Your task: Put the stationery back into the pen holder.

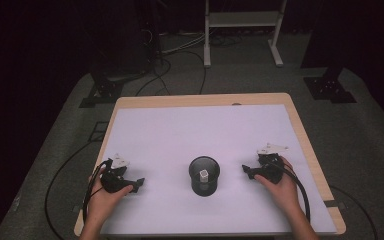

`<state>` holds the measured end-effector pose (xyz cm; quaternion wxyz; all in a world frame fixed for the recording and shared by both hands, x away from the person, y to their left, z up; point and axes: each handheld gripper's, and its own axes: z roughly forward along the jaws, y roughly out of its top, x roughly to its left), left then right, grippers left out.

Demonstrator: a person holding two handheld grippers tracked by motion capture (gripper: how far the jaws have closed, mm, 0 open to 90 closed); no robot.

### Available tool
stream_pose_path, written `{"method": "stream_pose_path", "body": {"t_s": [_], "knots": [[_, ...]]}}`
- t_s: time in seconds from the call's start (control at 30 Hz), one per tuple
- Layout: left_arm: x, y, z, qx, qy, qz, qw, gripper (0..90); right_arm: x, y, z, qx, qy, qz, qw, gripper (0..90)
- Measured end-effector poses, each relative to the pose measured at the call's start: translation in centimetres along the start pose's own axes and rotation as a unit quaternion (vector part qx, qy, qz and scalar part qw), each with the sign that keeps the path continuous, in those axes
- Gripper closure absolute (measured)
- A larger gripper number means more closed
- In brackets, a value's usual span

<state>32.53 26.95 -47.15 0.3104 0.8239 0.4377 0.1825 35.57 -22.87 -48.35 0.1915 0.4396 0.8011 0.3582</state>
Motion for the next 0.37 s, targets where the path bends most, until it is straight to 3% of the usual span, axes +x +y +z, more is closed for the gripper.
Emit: {"method": "stream_pose_path", "body": {"t_s": [0.2, 0.27, 0.37], "knots": [[0.07, -0.39, 0.01, -0.015, -0.003, 0.001, 0.9999, 7.6, 0.0, 0.0, 0.0, 0.0, 0.0, 0.0, 1.0, 18.1], [0.14, -0.88, 0.0, -0.033, -0.005, 0.002, 0.9994, 7.6, 0.0, 0.0, 0.0, 0.0, 0.0, 0.0, 1.0, 18.1], [0.08, -0.88, 0.01, -0.033, -0.003, 0.002, 0.9994, 7.5, -0.01, 0.0, 0.0, 0.0, 0.0, 0.0, 1.0, 18.1]]}}
